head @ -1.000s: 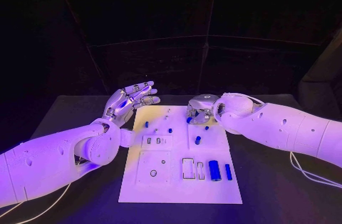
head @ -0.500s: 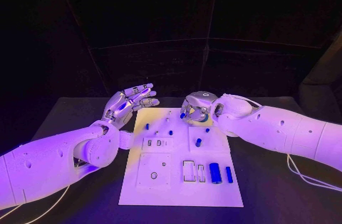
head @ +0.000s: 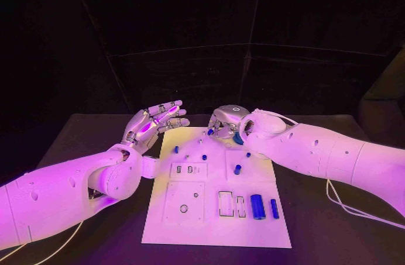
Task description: Assemble the parts on the task board
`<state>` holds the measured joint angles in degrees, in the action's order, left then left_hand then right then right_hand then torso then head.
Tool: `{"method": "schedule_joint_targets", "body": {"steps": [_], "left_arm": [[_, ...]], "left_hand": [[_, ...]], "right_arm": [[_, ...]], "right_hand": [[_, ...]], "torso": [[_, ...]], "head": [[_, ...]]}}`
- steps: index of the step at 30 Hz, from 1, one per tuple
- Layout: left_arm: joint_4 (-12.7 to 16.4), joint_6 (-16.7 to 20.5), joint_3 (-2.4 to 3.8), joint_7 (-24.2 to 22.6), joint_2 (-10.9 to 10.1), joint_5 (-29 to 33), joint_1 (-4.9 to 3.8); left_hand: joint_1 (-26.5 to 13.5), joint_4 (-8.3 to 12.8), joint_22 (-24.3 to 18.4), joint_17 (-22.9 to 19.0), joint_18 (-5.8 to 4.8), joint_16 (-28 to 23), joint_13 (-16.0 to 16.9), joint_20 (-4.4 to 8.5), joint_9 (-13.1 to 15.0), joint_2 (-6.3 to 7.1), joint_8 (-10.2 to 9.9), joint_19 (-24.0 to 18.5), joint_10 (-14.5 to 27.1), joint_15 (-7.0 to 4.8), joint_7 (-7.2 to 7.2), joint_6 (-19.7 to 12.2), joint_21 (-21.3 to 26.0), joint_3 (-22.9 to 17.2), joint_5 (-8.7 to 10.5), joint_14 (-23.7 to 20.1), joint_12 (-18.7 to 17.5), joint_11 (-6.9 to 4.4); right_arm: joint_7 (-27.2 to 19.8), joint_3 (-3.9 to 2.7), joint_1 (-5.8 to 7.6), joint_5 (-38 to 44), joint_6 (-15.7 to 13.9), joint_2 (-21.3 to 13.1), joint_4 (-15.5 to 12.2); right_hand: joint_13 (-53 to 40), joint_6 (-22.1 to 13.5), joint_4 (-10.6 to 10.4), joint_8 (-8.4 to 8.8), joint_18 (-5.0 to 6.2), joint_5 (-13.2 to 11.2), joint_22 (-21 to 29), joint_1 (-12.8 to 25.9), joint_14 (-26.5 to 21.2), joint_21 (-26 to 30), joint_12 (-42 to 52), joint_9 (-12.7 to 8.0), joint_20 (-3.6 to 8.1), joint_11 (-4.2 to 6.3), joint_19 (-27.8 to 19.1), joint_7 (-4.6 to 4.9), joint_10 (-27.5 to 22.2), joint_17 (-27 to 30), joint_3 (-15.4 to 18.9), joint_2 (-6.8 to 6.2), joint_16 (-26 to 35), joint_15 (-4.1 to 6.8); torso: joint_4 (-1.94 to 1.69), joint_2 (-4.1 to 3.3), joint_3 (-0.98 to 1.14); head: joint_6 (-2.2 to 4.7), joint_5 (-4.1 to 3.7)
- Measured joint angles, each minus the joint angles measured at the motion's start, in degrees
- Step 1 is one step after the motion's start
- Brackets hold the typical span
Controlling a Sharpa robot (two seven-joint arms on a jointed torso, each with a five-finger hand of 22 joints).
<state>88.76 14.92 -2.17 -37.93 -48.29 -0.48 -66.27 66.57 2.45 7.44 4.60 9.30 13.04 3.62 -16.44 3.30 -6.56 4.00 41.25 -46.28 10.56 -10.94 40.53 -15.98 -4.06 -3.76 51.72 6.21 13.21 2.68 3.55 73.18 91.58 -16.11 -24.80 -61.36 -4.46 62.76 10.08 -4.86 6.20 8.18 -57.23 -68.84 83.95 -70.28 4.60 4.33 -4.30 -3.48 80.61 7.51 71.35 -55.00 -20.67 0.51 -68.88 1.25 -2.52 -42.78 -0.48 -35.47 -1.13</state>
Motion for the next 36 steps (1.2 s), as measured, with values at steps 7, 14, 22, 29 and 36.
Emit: {"method": "schedule_joint_targets", "body": {"steps": [7, 14, 22, 29, 36], "left_arm": [[0.13, 0.01, 0.0, 0.0, -0.05, 0.0, -0.07], [0.14, 0.01, 0.0, 0.01, -0.1, 0.0, -0.11], [0.11, 0.01, 0.0, 0.05, -0.02, -0.01, -0.14], [0.09, 0.01, 0.0, 0.09, 0.05, -0.01, -0.22], [0.15, 0.01, 0.0, 0.14, 0.05, -0.01, -0.36]], "left_hand": [[0.0, 0.0, 0.0, 0.0, 0.0, 0.0, 0.0, 0.0, 0.0, 0.0, 0.0, 0.0, 0.0, 0.0, 0.0, 0.0, 0.0, 0.0, 0.0, 0.0, 0.0, 0.0], [0.0, 0.0, 0.01, 0.0, 0.0, 0.0, 0.0, 0.0, 0.0, 0.0, 0.0, 0.0, 0.0, 0.0, 0.0, 0.0, 0.0, 0.0, 0.0, 0.0, 0.0, 0.0], [0.0, 0.0, -0.05, 0.01, 0.0, 0.0, 0.0, 0.0, 0.01, 0.0, 0.0, 0.0, 0.0, 0.0, 0.0, 0.0, 0.0, 0.0, 0.0, 0.0, 0.0, 0.0], [0.0, 0.0, -0.04, 0.01, 0.0, 0.0, 0.0, 0.0, 0.01, 0.0, 0.0, 0.0, 0.0, 0.0, 0.0, 0.0, 0.0, 0.0, 0.0, 0.0, 0.0, 0.0], [0.0, 0.0, -0.04, 0.01, 0.0, 0.0, 0.0, 0.0, 0.01, 0.0, 0.0, 0.0, 0.0, 0.0, 0.0, 0.0, 0.0, 0.0, 0.0, 0.0, 0.0, 0.0]], "right_arm": [[1.2, 0.0, 0.15, 0.58, -0.73, 0.73, 0.55], [1.9, -0.01, 0.23, 1.26, -1.54, 1.15, 0.92], [2.26, -0.02, 0.28, 1.73, -1.81, 2.31, 1.89], [2.41, -0.02, 0.29, 1.89, -1.29, 3.51, 3.07], [2.49, -0.02, 0.3, 2.03, 0.32, 4.22, 3.61]], "right_hand": [[0.0, -0.01, -0.15, 0.1, 0.01, 0.0, -0.06, -0.21, 0.0, 0.0, -0.24, -0.03, 0.0, 0.0, 0.0, 0.0, 0.0, 0.0, -0.15, -0.21, 0.0, 0.0], [0.01, -0.02, -0.15, 0.11, 0.01, 0.0, -0.14, -0.21, 0.0, 0.0, -0.24, 0.0, 0.0, 0.0, 0.0, 0.0, 0.0, 0.01, -0.15, -0.21, 0.0, 0.0], [0.01, -0.03, -0.15, 0.26, 0.01, 0.0, -0.13, -0.21, 0.0, 0.0, -0.24, 0.0, 0.0, 0.0, 0.0, 0.0, 0.0, 0.01, -0.15, -0.21, -0.24, 0.0], [0.02, -0.04, -0.26, 0.27, 0.01, -0.01, -0.26, -0.21, 0.0, -0.24, -0.24, 0.0, 0.0, 0.0, 0.0, 0.01, 0.0, -0.1, -0.26, -0.21, -0.24, -0.01], [0.02, -0.3, -0.31, 0.29, 0.01, -0.06, -0.33, -0.21, 0.0, -0.24, -0.46, -0.04, 0.0, -0.22, -0.01, 0.13, -0.23, -0.1, -0.31, -0.21, -0.24, -0.01]], "torso": [[-0.11, -0.29, -0.04], [-0.12, -0.39, -0.04], [-0.29, -0.43, -0.04], [-0.31, -0.47, -0.05], [-0.24, -0.58, -0.05]], "head": [[0.07, 0.04], [0.01, 0.09], [0.05, 0.02], [-0.13, 0.09], [-0.55, 0.23]]}}
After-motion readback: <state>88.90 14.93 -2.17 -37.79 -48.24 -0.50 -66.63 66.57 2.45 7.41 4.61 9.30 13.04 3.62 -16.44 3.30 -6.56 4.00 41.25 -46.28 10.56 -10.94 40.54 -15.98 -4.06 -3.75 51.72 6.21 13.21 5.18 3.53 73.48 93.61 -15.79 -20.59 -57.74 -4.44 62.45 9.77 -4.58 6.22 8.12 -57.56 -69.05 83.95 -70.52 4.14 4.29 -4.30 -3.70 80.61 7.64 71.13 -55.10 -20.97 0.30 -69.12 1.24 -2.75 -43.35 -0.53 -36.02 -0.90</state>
